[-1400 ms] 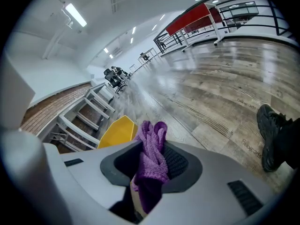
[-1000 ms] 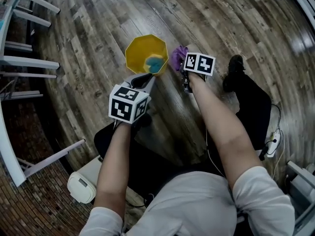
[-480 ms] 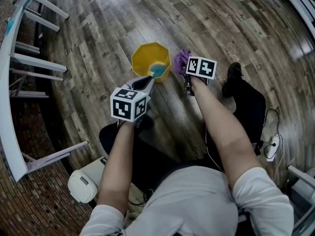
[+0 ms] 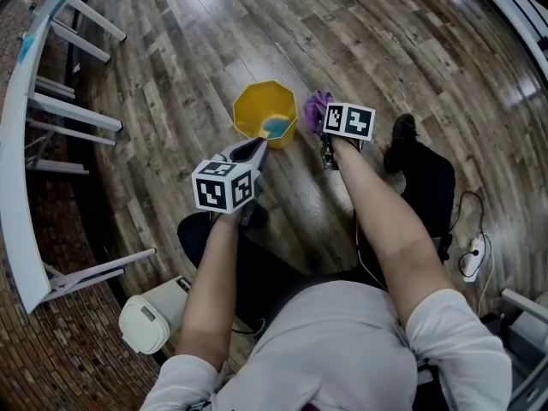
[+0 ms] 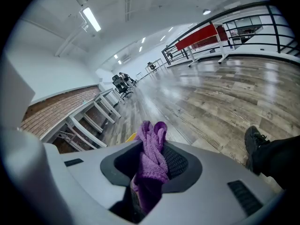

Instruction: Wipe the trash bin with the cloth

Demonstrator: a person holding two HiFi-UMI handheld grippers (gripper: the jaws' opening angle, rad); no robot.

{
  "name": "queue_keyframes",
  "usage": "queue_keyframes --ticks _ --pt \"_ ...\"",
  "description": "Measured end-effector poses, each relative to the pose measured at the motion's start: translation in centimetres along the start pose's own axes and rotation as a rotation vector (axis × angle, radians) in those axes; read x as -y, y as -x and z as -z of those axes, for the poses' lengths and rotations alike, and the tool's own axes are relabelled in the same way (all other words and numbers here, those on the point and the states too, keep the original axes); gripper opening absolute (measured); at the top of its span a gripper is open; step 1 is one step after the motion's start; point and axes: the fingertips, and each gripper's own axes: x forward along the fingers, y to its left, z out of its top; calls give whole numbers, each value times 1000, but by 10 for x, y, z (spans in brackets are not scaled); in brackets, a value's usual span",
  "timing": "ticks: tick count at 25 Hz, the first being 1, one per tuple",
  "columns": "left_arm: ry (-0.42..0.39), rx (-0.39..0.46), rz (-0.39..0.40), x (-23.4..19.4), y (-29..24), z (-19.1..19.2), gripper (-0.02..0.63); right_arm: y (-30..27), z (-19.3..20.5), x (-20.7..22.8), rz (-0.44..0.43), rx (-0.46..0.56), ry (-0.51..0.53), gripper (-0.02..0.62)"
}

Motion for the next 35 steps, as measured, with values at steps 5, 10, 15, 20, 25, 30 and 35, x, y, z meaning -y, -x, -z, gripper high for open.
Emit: queue_keyframes --ticks 5,10,15,20,25,30,35 --pt "19 25 8 8 10 1 31 16 -1 -6 3 10 10 115" --pt "22 63 20 17 21 -4 31 31 -7 -18 -17 42 0 115" --pt "17 75 25 28 29 0 31 45 -5 -24 -34 63 -9 115" --pt "14 91 23 36 38 -1 31 59 -4 -28 -51 83 -19 115" --pt "20 116 32 44 45 -2 31 73 -3 -38 -82 108 -14 115" --pt "21 128 40 53 52 -2 31 91 1 -46 -92 126 10 115" --pt "29 146 42 59 58 -1 31 105 4 -58 -114 141 23 115"
